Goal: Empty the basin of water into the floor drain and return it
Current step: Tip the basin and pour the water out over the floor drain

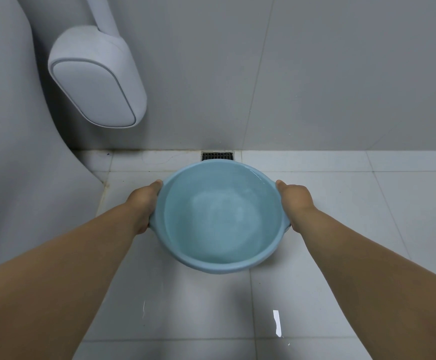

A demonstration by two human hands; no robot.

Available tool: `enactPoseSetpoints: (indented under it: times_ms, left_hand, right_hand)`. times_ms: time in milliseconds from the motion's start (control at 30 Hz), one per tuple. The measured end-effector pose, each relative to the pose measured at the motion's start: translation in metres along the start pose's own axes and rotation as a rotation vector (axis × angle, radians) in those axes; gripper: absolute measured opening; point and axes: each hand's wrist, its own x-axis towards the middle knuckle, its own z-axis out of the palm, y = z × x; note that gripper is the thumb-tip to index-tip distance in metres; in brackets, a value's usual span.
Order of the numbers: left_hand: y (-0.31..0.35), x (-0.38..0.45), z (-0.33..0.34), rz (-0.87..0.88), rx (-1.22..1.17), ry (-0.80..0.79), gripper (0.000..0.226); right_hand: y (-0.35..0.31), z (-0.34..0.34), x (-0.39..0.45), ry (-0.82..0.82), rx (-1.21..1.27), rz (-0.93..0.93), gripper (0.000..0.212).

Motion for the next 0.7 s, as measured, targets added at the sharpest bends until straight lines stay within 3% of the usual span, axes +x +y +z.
enactPoseSetpoints:
  times_ms: [200, 700]
  left_hand:
    - [0.0024, -0.0041, 0.0007, -0.004, -0.008, -0.016, 0.046]
    - [0.0051, -0.0081, 0.0008, -0.016, -0.016, -0.032, 0.045]
  right_hand:
    - [-0.0025, 0.0024, -0.0029, 0.034, 0.044, -0.011, 0.043]
    - [-0.0026, 0.0018, 0.0009, 0.023, -0.041, -0.030, 0.041]
